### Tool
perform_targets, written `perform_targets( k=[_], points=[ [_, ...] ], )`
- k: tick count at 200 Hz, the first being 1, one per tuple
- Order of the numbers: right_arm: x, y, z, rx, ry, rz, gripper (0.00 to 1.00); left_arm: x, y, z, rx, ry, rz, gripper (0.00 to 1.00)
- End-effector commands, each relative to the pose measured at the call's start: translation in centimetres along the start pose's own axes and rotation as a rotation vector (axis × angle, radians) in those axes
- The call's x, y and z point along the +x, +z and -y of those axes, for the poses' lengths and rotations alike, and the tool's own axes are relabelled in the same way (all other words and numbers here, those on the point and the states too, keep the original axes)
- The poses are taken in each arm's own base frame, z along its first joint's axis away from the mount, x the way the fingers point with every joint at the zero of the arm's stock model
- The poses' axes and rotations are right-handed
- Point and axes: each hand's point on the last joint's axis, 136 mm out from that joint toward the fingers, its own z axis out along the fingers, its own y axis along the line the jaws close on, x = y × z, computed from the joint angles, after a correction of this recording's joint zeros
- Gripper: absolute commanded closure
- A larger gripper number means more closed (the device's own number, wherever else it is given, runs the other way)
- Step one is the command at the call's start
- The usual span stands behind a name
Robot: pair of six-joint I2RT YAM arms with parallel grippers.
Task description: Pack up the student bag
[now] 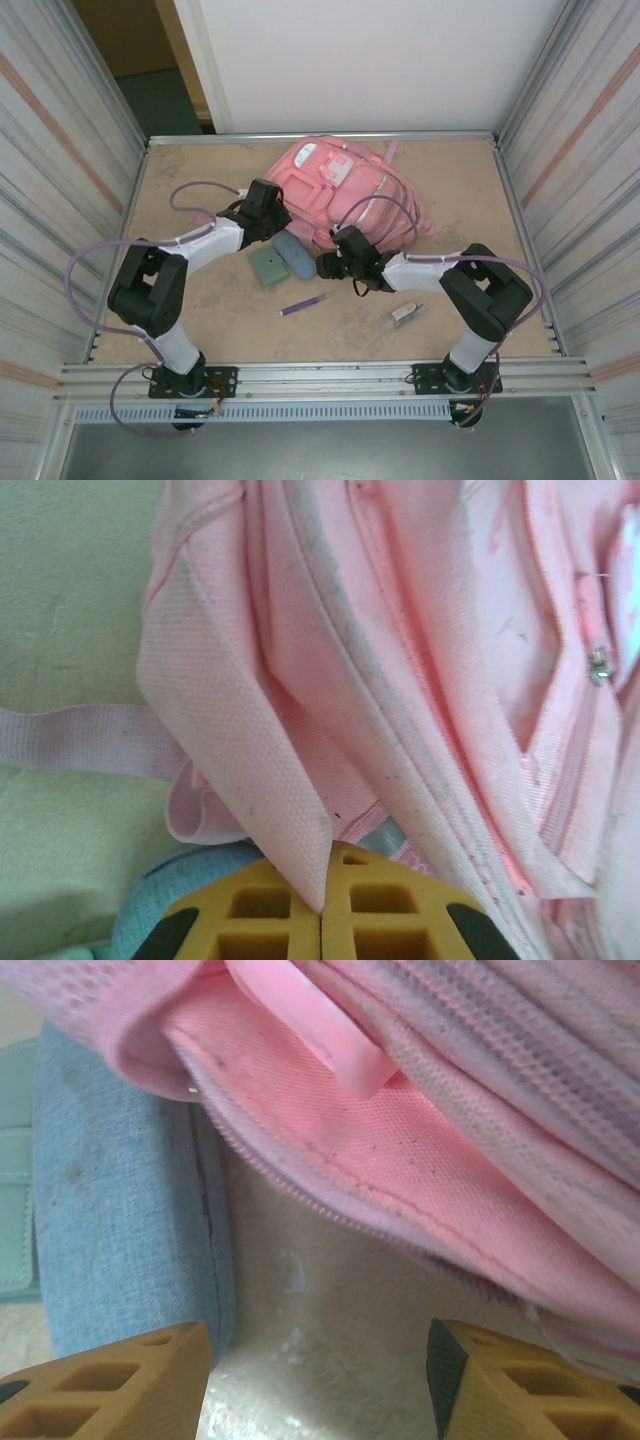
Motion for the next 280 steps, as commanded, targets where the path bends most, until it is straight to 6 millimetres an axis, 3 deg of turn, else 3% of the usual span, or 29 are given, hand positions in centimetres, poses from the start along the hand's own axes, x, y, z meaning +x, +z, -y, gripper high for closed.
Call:
perform_targets(
  k=[1, 27, 79, 134, 157, 180, 212, 253, 280],
  points=[
    [-1.5, 0.6, 1.0, 0.033, 0.037, 0.043, 0.42, -1.5, -3.8, 4.4, 0.148, -0.019, -0.006, 1.00],
    [-3.2, -0.2, 0.9, 0.029, -0.003, 0.132, 0.43, -0.1, -5.0, 5.4, 0.201, -0.072, -0.100, 1.00],
    [-6.5, -2.0, -1.8, 0.065, -0.354, 0.443, 0.44, 0.8, -6.6, 5.8, 0.238, -0.098, -0.137, 1.00],
    [-7.7, -3.1, -3.8, 0.029, -0.493, 0.611, 0.45, 1.5, -6.3, 4.6, 0.219, -0.112, -0.142, 1.00],
    [-8.3, -4.3, -4.2, 0.023, -0.577, 0.736, 0.46, 1.5, -6.3, 5.1, 0.241, -0.113, -0.150, 1.00],
    [-8.5, -4.1, -4.2, -0.008, -0.593, 0.729, 0.55, 1.4, -6.2, 4.8, 0.224, -0.103, -0.141, 1.00],
    [-8.0, -4.5, -4.1, -0.026, -0.590, 0.720, 0.80, 1.2, -6.0, 4.3, 0.225, -0.119, -0.144, 1.00],
    [-6.5, -4.2, -3.3, -0.039, -0.567, 0.663, 0.94, 0.7, -5.7, 3.3, 0.215, -0.138, -0.127, 1.00],
    [-5.5, -3.7, -2.0, -0.031, -0.528, 0.601, 0.94, 0.0, -5.8, 2.3, 0.178, -0.124, -0.099, 1.00]
  ],
)
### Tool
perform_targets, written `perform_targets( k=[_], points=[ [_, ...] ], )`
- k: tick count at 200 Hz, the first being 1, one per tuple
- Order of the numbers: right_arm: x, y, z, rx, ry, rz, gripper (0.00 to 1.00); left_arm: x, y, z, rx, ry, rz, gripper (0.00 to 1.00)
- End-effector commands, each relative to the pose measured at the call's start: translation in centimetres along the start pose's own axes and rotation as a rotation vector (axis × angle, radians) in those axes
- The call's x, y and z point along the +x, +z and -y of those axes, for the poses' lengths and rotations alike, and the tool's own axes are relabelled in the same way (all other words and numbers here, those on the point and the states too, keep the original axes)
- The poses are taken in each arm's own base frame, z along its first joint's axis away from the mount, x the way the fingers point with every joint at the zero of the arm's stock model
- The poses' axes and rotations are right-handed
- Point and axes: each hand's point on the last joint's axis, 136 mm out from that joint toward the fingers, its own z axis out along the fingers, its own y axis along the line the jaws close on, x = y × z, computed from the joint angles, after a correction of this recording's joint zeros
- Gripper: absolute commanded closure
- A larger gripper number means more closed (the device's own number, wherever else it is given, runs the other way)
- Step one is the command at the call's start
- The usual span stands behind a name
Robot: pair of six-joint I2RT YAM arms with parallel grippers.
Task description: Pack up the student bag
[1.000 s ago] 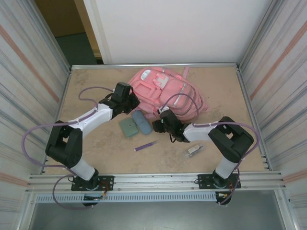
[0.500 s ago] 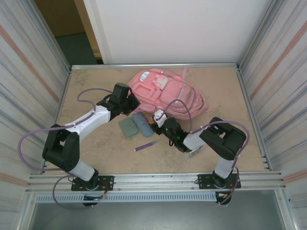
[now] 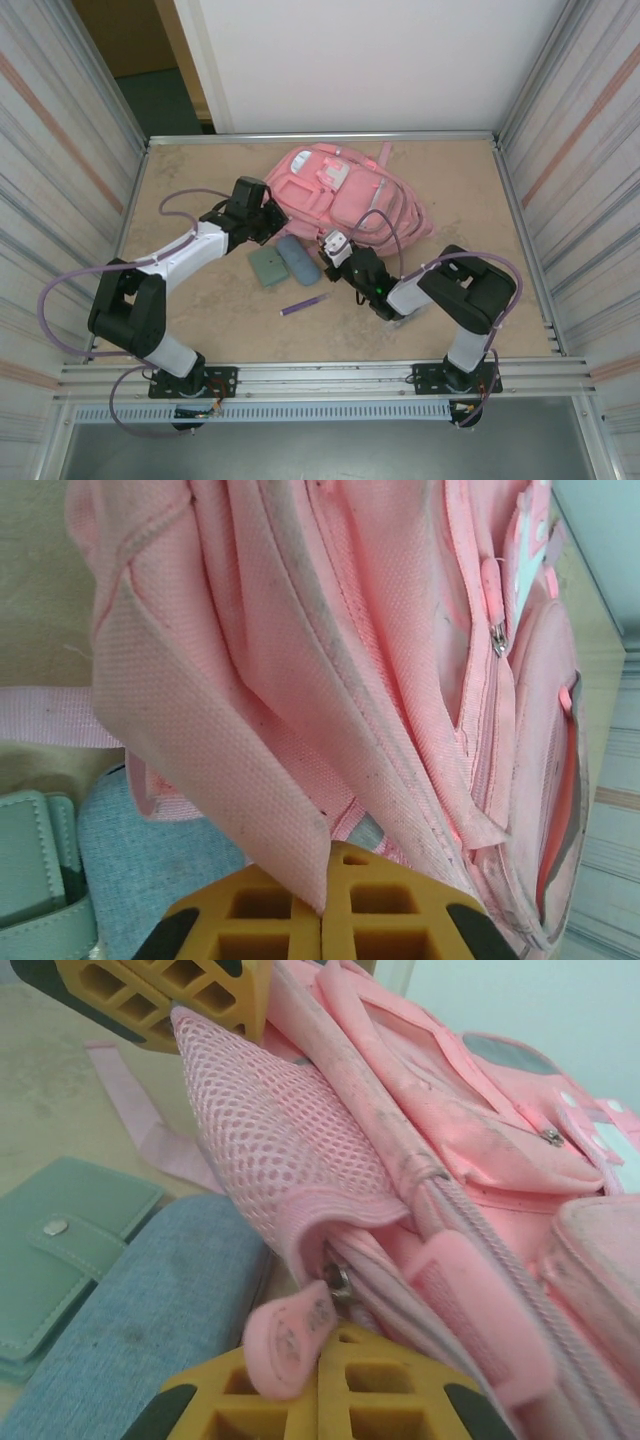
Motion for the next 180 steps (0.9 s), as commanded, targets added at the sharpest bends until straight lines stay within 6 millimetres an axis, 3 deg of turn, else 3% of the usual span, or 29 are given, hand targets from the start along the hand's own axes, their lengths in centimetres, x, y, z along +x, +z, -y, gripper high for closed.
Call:
perform_targets(
  k=[1, 9, 25, 39, 87, 110, 142, 158, 180],
  points=[
    [-0.4, -0.7, 1.0, 0.016, 0.056, 0.002, 0.94, -0.9, -1.8, 1.3, 0.058, 0.024, 0.028, 1.00],
    [-0.2, -0.9, 1.1, 0.023, 0.068, -0.013, 0.88, -1.1, -1.9, 1.3, 0.063, 0.011, 0.033, 1.00],
    [0.7, -1.2, 0.9, 0.005, 0.092, -0.051, 0.68, -1.1, -2.1, 1.7, 0.085, 0.011, 0.032, 1.00],
    [1.1, -1.2, 0.2, -0.026, 0.086, -0.056, 0.60, -0.8, -2.2, 2.0, 0.100, 0.010, 0.013, 1.00],
    [0.4, 0.0, 0.2, -0.013, 0.096, -0.037, 0.53, 1.8, -2.5, 2.8, 0.162, -0.020, -0.042, 1.00],
    [0.7, 0.4, 1.5, 0.092, 0.096, -0.044, 0.48, 2.4, -2.5, 3.1, 0.165, -0.024, -0.055, 1.00],
    [0.2, 1.1, 0.8, 0.062, 0.109, -0.031, 0.55, 3.3, -2.2, 2.8, 0.162, -0.008, -0.061, 1.00],
    [-0.3, 1.1, 1.1, 0.076, 0.127, -0.021, 0.73, 3.8, -1.8, 2.5, 0.167, -0.027, -0.078, 1.00],
    [0.5, 1.4, 1.2, 0.071, 0.170, -0.041, 0.89, 3.8, -1.6, 2.2, 0.154, -0.006, -0.074, 1.00]
  ],
)
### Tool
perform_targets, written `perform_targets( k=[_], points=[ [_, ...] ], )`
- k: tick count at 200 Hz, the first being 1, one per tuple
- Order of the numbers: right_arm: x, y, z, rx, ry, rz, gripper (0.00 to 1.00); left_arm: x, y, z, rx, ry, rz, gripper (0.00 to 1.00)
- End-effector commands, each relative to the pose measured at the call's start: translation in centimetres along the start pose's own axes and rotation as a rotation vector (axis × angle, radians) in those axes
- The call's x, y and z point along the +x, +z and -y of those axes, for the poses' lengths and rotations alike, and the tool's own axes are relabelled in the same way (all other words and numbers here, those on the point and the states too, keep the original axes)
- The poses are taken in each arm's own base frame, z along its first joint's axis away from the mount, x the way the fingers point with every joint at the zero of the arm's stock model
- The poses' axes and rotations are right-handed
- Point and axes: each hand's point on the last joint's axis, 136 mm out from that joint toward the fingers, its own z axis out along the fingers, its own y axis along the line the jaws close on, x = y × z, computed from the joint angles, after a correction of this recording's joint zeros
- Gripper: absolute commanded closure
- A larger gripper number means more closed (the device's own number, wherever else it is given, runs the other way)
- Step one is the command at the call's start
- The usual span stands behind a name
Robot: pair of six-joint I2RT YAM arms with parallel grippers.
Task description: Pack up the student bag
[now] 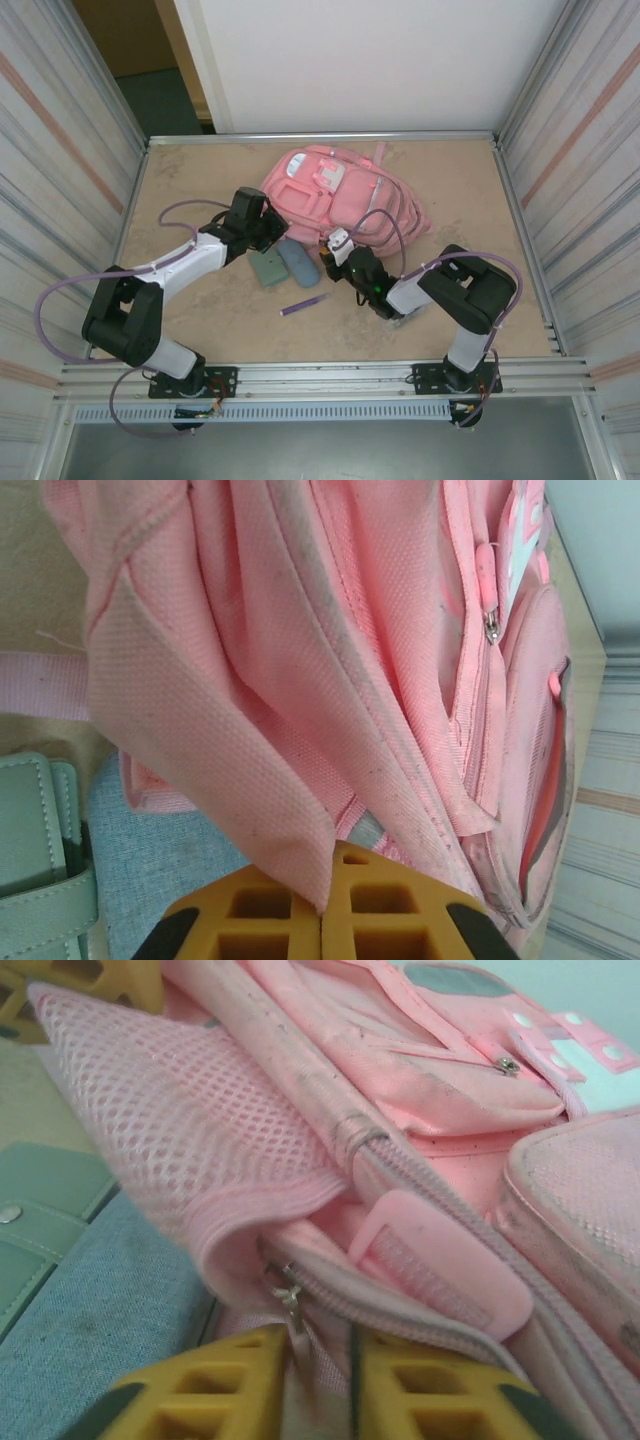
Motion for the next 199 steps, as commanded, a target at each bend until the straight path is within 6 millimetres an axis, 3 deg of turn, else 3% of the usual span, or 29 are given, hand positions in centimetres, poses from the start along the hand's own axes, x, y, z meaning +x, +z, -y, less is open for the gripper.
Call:
perform_targets(
  k=[1, 23, 54, 84, 121, 165, 199],
  points=[
    [-1.3, 1.0, 0.3, 0.012, 0.066, 0.033, 0.90, 2.1, -1.4, 2.9, 0.112, 0.032, -0.077, 1.00],
    [-0.3, 0.8, 1.0, 0.030, 0.103, 0.004, 1.00, 1.4, -1.4, 2.4, 0.100, 0.021, -0.060, 1.00],
    [1.6, 0.2, 2.2, 0.010, 0.200, -0.051, 1.00, -0.3, -1.8, 2.1, 0.093, 0.054, -0.016, 1.00],
    [2.3, -0.8, 4.4, 0.046, 0.298, -0.073, 1.00, -2.6, -1.9, 1.2, 0.069, 0.054, 0.030, 1.00],
    [3.4, -1.7, 5.4, 0.079, 0.332, -0.088, 1.00, -4.7, -1.3, 0.0, 0.035, 0.045, 0.057, 1.00],
    [4.3, -2.3, 5.9, 0.085, 0.357, -0.100, 1.00, -7.9, -0.1, -1.1, 0.005, 0.056, 0.067, 1.00],
    [4.3, -2.4, 5.0, 0.028, 0.318, -0.118, 1.00, -10.6, 2.2, 0.4, 0.111, 0.088, -0.039, 0.99]
  ],
)
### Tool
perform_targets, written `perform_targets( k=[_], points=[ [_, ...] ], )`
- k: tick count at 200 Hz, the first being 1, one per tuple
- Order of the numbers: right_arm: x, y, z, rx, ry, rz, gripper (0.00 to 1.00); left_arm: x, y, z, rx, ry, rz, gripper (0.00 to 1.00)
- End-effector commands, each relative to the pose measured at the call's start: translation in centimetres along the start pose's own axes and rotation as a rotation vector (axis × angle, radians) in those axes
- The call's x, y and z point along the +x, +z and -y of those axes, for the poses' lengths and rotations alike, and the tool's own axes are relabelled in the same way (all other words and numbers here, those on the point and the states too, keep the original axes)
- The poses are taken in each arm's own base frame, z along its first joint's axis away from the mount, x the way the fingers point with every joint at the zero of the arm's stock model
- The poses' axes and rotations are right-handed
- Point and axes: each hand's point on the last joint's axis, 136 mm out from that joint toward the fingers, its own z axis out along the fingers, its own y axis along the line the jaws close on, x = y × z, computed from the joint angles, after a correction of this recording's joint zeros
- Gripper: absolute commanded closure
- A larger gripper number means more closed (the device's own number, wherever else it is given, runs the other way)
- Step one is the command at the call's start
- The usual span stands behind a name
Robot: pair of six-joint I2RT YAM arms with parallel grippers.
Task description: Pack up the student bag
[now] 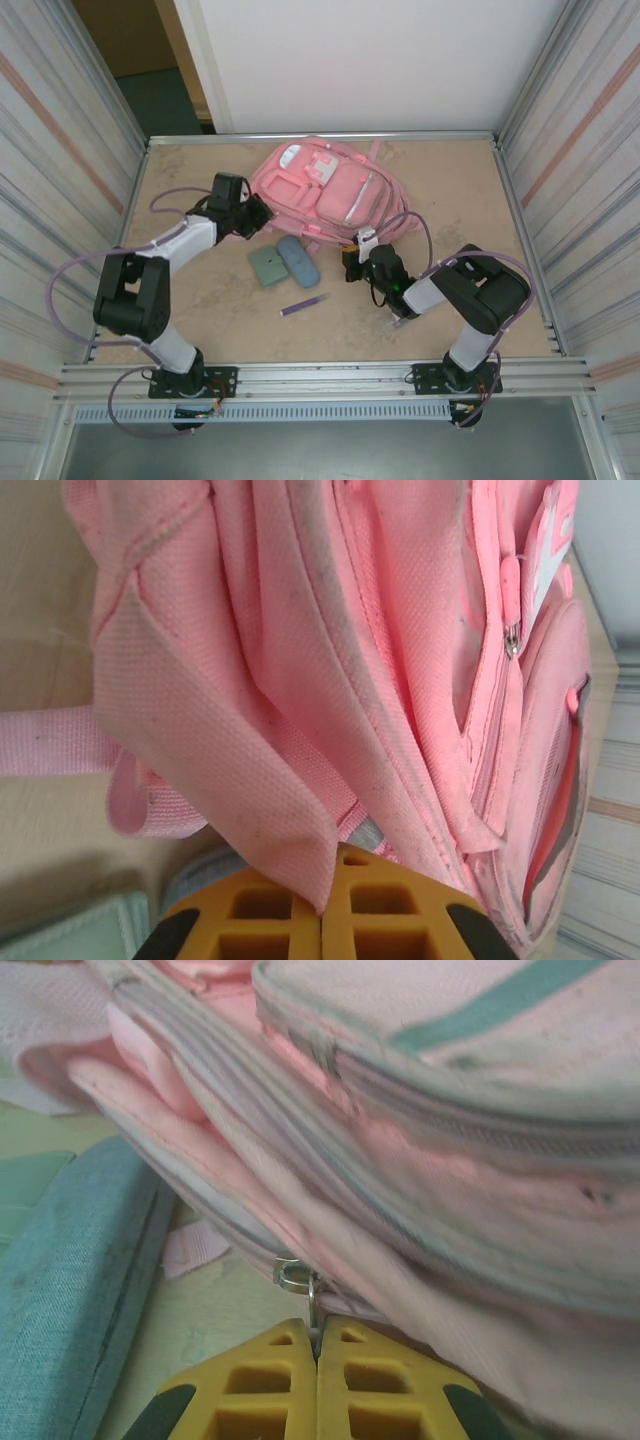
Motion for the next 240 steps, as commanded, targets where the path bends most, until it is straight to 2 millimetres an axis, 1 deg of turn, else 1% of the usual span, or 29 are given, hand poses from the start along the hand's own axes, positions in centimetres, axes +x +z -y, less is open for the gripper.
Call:
perform_targets(
  k=[1, 15, 31, 57, 59, 63, 68, 70, 81, 95, 101, 107, 113, 117, 122, 133, 143, 145, 151, 156, 163, 172, 179, 185, 195, 213, 229, 240],
  points=[
    [0.3, -0.5, 1.2, 0.040, -0.008, -0.018, 1.00, -3.8, 0.4, 2.3, 0.103, 0.070, -0.004, 0.99],
    [0.1, -0.7, 1.1, 0.037, -0.002, -0.014, 1.00, -4.8, 1.9, 2.0, 0.085, 0.058, -0.021, 0.99],
    [-0.1, -0.7, 0.7, 0.020, 0.006, -0.019, 1.00, -5.9, 3.8, 2.7, 0.097, 0.074, -0.040, 0.98],
    [-0.5, -0.1, 0.1, -0.010, 0.008, -0.022, 1.00, -7.7, 7.2, 3.4, 0.104, 0.096, -0.078, 0.93],
    [-0.6, 0.0, 0.1, -0.010, 0.011, -0.020, 1.00, -7.9, 7.2, 3.7, 0.111, 0.100, -0.079, 0.92],
    [-0.9, 0.1, -0.2, -0.018, 0.017, -0.016, 1.00, -7.8, 8.3, 3.4, 0.109, 0.097, -0.098, 0.89],
    [-1.1, 0.3, -0.4, -0.026, 0.024, -0.015, 1.00, -8.0, 8.9, 3.6, 0.125, 0.103, -0.112, 0.85],
    [-1.2, 0.3, -0.5, -0.029, 0.028, -0.014, 1.00, -8.2, 8.9, 4.0, 0.137, 0.109, -0.113, 0.83],
    [-1.7, 0.8, -1.1, -0.039, 0.038, -0.005, 1.00, -8.2, 9.7, 4.2, 0.150, 0.119, -0.142, 0.73],
    [-2.1, 1.5, -1.8, -0.056, 0.031, 0.004, 1.00, -8.1, 9.3, 3.8, 0.140, 0.117, -0.147, 0.67],
    [-2.4, 1.7, -2.0, -0.059, 0.031, 0.010, 1.00, -7.9, 9.0, 3.4, 0.138, 0.109, -0.145, 0.62],
    [-2.7, 1.9, -2.2, -0.060, 0.035, 0.016, 1.00, -7.7, 8.3, 3.3, 0.144, 0.104, -0.139, 0.58],
    [-2.9, 1.9, -2.3, -0.065, 0.042, 0.019, 1.00, -7.3, 7.7, 3.0, 0.142, 0.099, -0.138, 0.55],
    [-3.2, 1.9, -2.5, -0.069, 0.048, 0.024, 1.00, -6.9, 7.5, 2.5, 0.138, 0.095, -0.145, 0.54],
    [-3.2, 2.0, -2.6, -0.072, 0.053, 0.023, 1.00, -6.7, 6.2, 2.9, 0.146, 0.105, -0.136, 0.53],
    [-3.0, 2.2, -2.8, -0.080, 0.052, 0.013, 1.00, -5.4, 4.9, 1.9, 0.120, 0.105, -0.153, 0.51],
    [-2.8, 2.3, -2.6, -0.074, 0.066, -0.005, 1.00, -4.4, 3.6, 1.1, 0.091, 0.100, -0.144, 0.50],
    [-2.7, 2.3, -2.5, -0.072, 0.072, -0.011, 1.00, -4.0, 3.5, 0.7, 0.083, 0.094, -0.148, 0.49],
    [-2.6, 2.2, -2.1, -0.061, 0.099, -0.029, 1.00, -3.3, 3.0, 0.4, 0.080, 0.086, -0.142, 0.49],
    [-2.4, 2.1, -1.6, -0.043, 0.129, -0.046, 0.94, -2.6, 2.6, 0.2, 0.086, 0.075, -0.141, 0.48],
    [-2.4, 1.9, -0.7, -0.008, 0.183, -0.061, 0.84, -1.9, 2.3, 0.5, 0.107, 0.071, -0.143, 0.48],
    [-2.3, 1.5, 0.1, 0.020, 0.244, -0.088, 0.74, -0.8, 1.9, 0.9, 0.122, 0.070, -0.154, 0.47],
    [-2.4, 1.3, 0.3, 0.031, 0.273, -0.106, 0.68, 0.0, 1.9, 1.2, 0.125, 0.077, -0.159, 0.47],
    [-2.5, 1.1, 0.4, 0.038, 0.281, -0.117, 0.65, 0.4, 1.9, 1.5, 0.122, 0.084, -0.155, 0.46],
    [-2.9, 0.7, 0.4, 0.046, 0.279, -0.114, 0.64, 1.1, 2.0, 2.0, 0.116, 0.087, -0.144, 0.45],
    [-3.8, -0.3, 0.9, 0.080, 0.299, -0.096, 0.61, 1.9, 2.9, 2.9, 0.111, 0.083, -0.143, 0.45],
    [-4.3, -0.6, 0.9, 0.084, 0.307, -0.082, 0.58, 2.7, 4.1, 3.5, 0.115, 0.097, -0.166, 0.45],
    [-4.5, -0.6, 0.7, 0.078, 0.299, -0.082, 0.57, 3.2, 5.1, 3.5, 0.106, 0.092, -0.186, 0.45]
  ],
)
